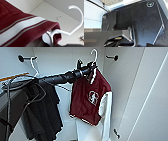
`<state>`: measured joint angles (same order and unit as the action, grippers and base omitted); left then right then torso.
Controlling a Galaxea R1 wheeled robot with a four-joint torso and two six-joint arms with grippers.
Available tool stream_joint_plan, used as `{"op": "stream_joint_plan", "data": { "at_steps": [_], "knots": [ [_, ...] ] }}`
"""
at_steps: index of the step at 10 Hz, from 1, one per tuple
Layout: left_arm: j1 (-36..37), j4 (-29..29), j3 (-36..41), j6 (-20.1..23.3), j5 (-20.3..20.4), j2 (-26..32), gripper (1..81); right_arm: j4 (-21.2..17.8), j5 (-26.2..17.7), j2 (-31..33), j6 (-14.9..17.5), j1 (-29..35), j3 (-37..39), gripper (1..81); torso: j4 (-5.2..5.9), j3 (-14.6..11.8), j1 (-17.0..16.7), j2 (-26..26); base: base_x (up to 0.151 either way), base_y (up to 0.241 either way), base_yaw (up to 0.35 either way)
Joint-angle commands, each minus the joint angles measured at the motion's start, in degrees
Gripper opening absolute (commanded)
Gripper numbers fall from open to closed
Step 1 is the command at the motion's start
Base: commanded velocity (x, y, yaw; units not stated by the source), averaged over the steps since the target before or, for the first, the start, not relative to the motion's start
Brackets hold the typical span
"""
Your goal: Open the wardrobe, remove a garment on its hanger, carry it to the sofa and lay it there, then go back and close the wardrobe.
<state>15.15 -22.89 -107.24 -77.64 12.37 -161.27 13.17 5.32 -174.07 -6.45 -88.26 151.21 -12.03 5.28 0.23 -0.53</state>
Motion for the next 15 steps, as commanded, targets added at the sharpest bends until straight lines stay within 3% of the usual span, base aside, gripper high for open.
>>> {"op": "stream_joint_plan", "data": {
  "at_steps": [1, 9, 10, 11, 13, 14, 15],
  "knots": [
    [13.0, -1.6, 1.0, 2.4, 4.7, -0.3, 1.0, 0.1, -2.9, 0.1, -0.1, 1.8, -0.2, 81.1, 0.00, 0.0, 0.0, 0.0, -0.085, 0.000, 0.000],
    [11.5, -1.5, 0.1, 2.5, 4.1, -6.8, 1.0, 0.3, -2.9, 0.1, -0.1, 1.9, -0.5, 81.1, 0.00, 0.0, 0.0, 0.0, -0.086, 0.000, 0.000],
    [11.3, -1.6, 0.1, 2.5, 4.1, -7.1, 1.0, 0.5, -2.9, 0.1, -0.1, 1.9, -0.6, 81.1, 1.88, 0.0, 0.0, 0.0, -0.086, 0.000, 0.000],
    [11.3, -1.6, 0.2, 2.5, 4.1, -7.1, 1.0, 0.5, -2.9, 0.1, -0.1, 1.9, -0.6, 81.1, 4.96, 0.0, 0.0, 0.0, -0.086, 0.000, 0.000],
    [11.2, -1.6, 0.2, 2.5, 4.1, -7.1, 1.0, 0.6, -2.9, 0.1, -0.1, 1.9, -0.6, 81.1, 7.21, 0.0, 0.0, 0.0, -0.086, 0.000, 0.000],
    [11.2, -1.6, 0.3, 2.5, 4.1, -7.1, 1.0, 0.4, -2.9, 0.1, -0.1, 2.1, -0.5, 81.1, 3.72, 0.0, 0.0, 0.0, -0.086, 0.000, 0.000],
    [11.1, -1.5, 0.5, 2.5, 4.1, -7.1, 1.0, 0.3, -2.9, 0.1, -0.1, 2.1, -0.5, 81.1, 5.36, 0.0, 0.0, 0.0, -0.085, 0.000, 0.000]
  ]
}}
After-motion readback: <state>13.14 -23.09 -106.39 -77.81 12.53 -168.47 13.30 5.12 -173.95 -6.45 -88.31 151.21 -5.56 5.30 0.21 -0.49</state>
